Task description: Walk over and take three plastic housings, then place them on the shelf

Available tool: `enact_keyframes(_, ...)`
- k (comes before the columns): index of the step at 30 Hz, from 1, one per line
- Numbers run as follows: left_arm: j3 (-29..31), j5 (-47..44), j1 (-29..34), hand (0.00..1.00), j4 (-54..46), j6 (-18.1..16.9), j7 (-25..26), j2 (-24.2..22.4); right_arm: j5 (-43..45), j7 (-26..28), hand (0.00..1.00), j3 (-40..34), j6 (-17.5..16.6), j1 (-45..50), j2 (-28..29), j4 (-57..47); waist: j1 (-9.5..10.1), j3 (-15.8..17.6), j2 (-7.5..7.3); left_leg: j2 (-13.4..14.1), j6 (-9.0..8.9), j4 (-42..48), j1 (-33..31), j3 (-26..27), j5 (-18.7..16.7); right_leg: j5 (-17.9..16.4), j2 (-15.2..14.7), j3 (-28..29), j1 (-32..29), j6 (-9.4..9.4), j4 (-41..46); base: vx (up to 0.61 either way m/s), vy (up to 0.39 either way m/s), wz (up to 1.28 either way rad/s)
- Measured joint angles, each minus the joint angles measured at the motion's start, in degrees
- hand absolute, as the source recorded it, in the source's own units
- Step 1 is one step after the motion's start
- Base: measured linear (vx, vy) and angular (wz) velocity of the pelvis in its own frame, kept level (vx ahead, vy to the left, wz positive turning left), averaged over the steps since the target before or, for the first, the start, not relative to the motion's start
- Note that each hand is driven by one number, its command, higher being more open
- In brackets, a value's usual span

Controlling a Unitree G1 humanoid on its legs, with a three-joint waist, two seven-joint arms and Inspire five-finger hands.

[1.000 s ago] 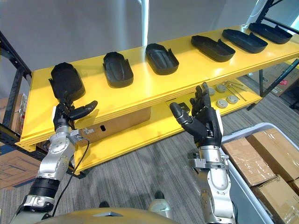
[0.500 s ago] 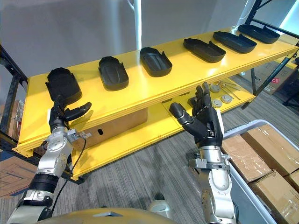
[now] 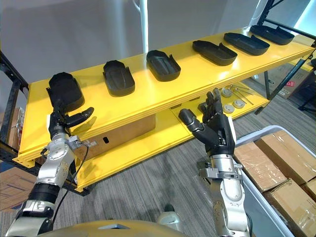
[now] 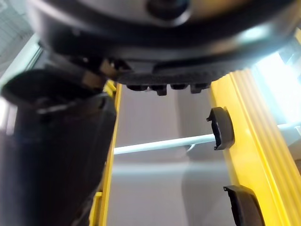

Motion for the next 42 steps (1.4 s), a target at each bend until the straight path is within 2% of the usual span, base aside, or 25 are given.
enact_keyframes(2,0.0,0.2,6.0,1.0,-12.0,0.0,-0.2,-2.2,-0.7,-0.8,1.0,0.1,0.1,1.4,1.3,-2.2,0.82,0.0,0.02,0.0,-0.04,0.0,0.0,-0.3,-0.1,0.0,0.0,-0.4,0.2,0.01,0.0,0.0,0.0,0.06)
enact_keyframes(5,0.0,0.3,12.7,1.0,-21.0,-0.1,-0.9,-4.3,-0.7,-1.3,1.0,0.1,0.3,1.7,1.8,-3.7,1.24,0.0,0.05,0.0,-0.05,0.0,0.0,-1.4,-0.1,-0.1,-0.1,-1.5,1.1,-0.01,-0.1,0.01,-0.003,0.18)
enact_keyframes(8,0.0,0.3,19.5,1.0,-26.8,-0.8,-2.1,-6.5,-0.7,-2.2,1.0,0.4,0.3,2.4,3.2,-4.6,2.52,0.1,0.13,-0.1,-0.17,0.0,0.0,-2.6,-0.5,-0.4,-0.1,-2.8,2.2,0.12,-0.9,-0.01,-0.003,0.19)
enact_keyframes(9,0.0,0.3,22.5,1.0,-28.4,-2.4,-2.9,-7.5,-0.6,-3.0,1.0,1.1,0.3,3.3,3.3,-5.0,3.11,0.1,0.15,-0.1,-0.16,0.0,-0.1,-3.1,-0.6,-0.7,-0.2,-3.4,2.6,0.01,-0.9,-0.02,-0.001,0.22)
enact_keyframes(13,-0.1,0.3,26.7,1.0,-32.0,-6.4,-4.0,-7.9,-0.6,-4.8,1.0,3.5,0.3,3.6,3.4,-5.1,4.32,0.3,0.15,-0.3,0.04,0.0,-0.3,-4.8,-0.7,-1.0,-0.5,-5.4,3.7,-0.12,-1.0,-0.02,0.002,0.25)
enact_keyframes(14,2.2,2.5,28.1,1.0,-39.0,-21.6,1.0,-11.0,-2.9,-9.8,1.0,9.3,2.5,2.1,4.9,-2.8,7.23,1.6,-1.94,-0.3,-0.27,0.0,-0.8,-7.6,-0.1,-1.9,-0.4,-9.2,5.5,-0.34,-1.6,-0.01,0.0,0.07)
enact_keyframes(23,2.3,2.5,28.1,1.0,-38.2,-21.6,1.0,-11.0,-2.8,-9.6,1.0,9.1,2.4,2.2,5.0,0.2,7.24,1.6,-1.98,-0.4,-0.29,0.0,-0.8,-7.8,-0.1,-2.1,-0.4,-9.4,5.5,-0.43,-1.6,0.0,0.0,0.0)
enact_keyframes(26,2.9,2.6,27.5,1.0,-35.4,-21.6,0.9,-11.0,-2.8,-9.0,1.0,8.6,2.4,2.5,5.0,4.7,7.29,1.8,-2.14,-0.6,-0.2,0.2,-0.9,-8.0,-0.3,-4.4,-1.5,-9.5,4.0,-0.48,1.7,0.0,0.02,0.06)
enact_keyframes(27,2.9,2.6,26.4,1.0,-32.9,-21.6,0.9,-10.9,-2.8,-8.7,1.0,7.5,2.4,2.4,5.0,6.2,7.3,2.8,-3.46,-1.7,1.04,1.7,-1.2,-8.1,-1.4,-7.8,-3.6,-9.2,1.3,-0.43,8.1,0.01,0.074,0.13)
enact_keyframes(28,2.9,2.6,24.9,1.0,-31.3,-21.4,0.9,-10.8,-2.8,-8.7,1.0,6.5,2.4,2.1,4.9,6.9,7.28,4.5,-4.68,-2.9,2.22,6.4,-1.9,-8.0,-4.0,-9.7,-6.0,-9.0,0.7,-0.49,12.5,0.01,0.091,0.14)
enact_keyframes(29,2.9,2.7,24.2,1.0,-30.5,-21.3,0.9,-10.9,-2.8,-8.7,1.0,5.8,2.3,2.0,4.7,7.2,7.07,5.5,-4.88,-3.4,3.08,9.8,-2.4,-8.2,-6.4,-10.6,-7.1,-9.0,0.5,-0.65,15.6,-0.02,0.067,-0.08)
enact_keyframes(30,3.4,3.2,23.2,1.0,-29.0,-21.3,1.0,-10.9,-2.8,-8.7,1.0,4.9,2.2,0.8,4.3,8.2,7.16,7.4,-5.04,-3.0,2.59,14.6,-3.4,-8.5,-9.7,-10.7,-8.6,-8.6,-2.8,-1.91,24.3,-0.04,0.069,-0.24)
enact_keyframes(32,4.2,4.8,23.1,1.0,-28.1,-21.1,1.0,-10.3,-2.2,-8.6,1.0,4.4,2.2,0.5,5.2,9.1,7.13,8.8,-4.76,-1.9,3.18,16.9,-3.4,-8.2,-11.7,-8.2,-8.8,-7.5,-6.0,-3.7,29.8,-0.05,0.089,-0.38)
enact_keyframes(33,4.6,4.7,22.8,1.0,-28.1,-21.1,0.8,-9.9,-1.1,-7.6,1.0,4.4,2.2,0.4,6.1,9.1,7.17,9.5,-4.42,-0.9,3.4,16.8,-3.5,-8.1,-12.0,-9.1,-7.8,-6.6,-6.9,-4.28,28.6,-0.01,0.07,-0.38)
enact_keyframes(35,5.1,4.8,22.4,1.0,-28.1,-22.4,1.3,-10.4,-0.5,-5.6,1.0,3.7,1.5,-0.1,7.7,9.1,7.37,10.3,-4.02,0.9,3.3,16.8,-4.2,-8.3,-12.4,-9.8,-5.0,-5.4,-8.2,-3.46,23.2,-0.02,0.018,-0.31)
enact_keyframes(36,5.1,4.9,22.0,1.0,-28.1,-23.3,1.8,-10.3,-0.6,-4.9,1.0,2.8,0.5,-0.1,8.8,9.1,7.42,10.7,-3.69,1.9,3.12,16.6,-4.7,-8.7,-12.5,-8.8,-3.5,-3.4,-8.8,-1.85,18.0,-0.03,-0.021,-0.06)
enact_keyframes(37,5.2,4.9,21.5,1.0,-28.1,-23.4,2.3,-10.1,-0.6,-4.7,1.0,2.3,0.1,0.0,9.4,9.1,7.37,10.7,-3.79,1.9,3.03,16.2,-4.9,-9.0,-12.5,-8.0,-3.2,-2.1,-8.8,-0.64,15.3,0.0,-0.088,0.25)
enact_keyframes(38,5.3,4.9,20.5,1.0,-27.9,-23.4,3.1,-9.3,-0.6,-4.5,1.0,1.7,-0.9,0.0,10.0,9.0,7.19,11.1,-4.54,1.6,2.27,15.8,-4.9,-9.2,-13.0,-7.2,-3.3,0.0,-8.2,0.75,11.6,0.03,-0.169,0.42)
enact_keyframes(39,5.2,4.9,20.4,1.0,-27.9,-23.4,3.3,-8.4,-0.6,-3.7,1.0,1.0,-1.6,0.7,10.1,8.8,7.06,11.5,-5.52,1.3,1.23,16.5,-4.8,-9.7,-13.6,-7.4,-3.5,1.9,-7.3,0.55,11.2,0.05,-0.219,0.46)
enact_keyframes(40,5.1,4.9,20.5,1.0,-27.8,-23.4,3.3,-8.3,-0.6,-3.3,1.0,0.5,-1.8,1.2,9.9,8.6,7.01,11.6,-5.84,1.4,0.58,17.0,-4.8,-10.5,-14.1,-6.4,-3.2,2.4,-6.8,2.11,11.7,0.06,-0.288,0.57)
enact_keyframes(41,4.3,4.9,21.3,1.0,-27.6,-23.4,3.2,-8.4,-0.6,-2.9,1.0,-0.8,-2.2,2.0,9.8,8.0,6.75,11.8,-5.48,1.5,-0.5,16.3,-4.2,-12.0,-14.8,-6.4,-2.6,1.8,-7.0,2.13,14.8,0.07,-0.247,0.63)
enact_keyframes(42,3.5,4.9,21.7,1.0,-27.5,-23.3,3.2,-8.4,-0.7,-3.1,1.0,-1.7,-2.3,2.3,9.9,7.9,6.11,11.6,-6.1,1.1,-0.44,16.4,-3.2,-12.4,-14.9,-6.6,-3.7,0.8,-7.5,1.75,16.5,0.08,-0.266,0.73)
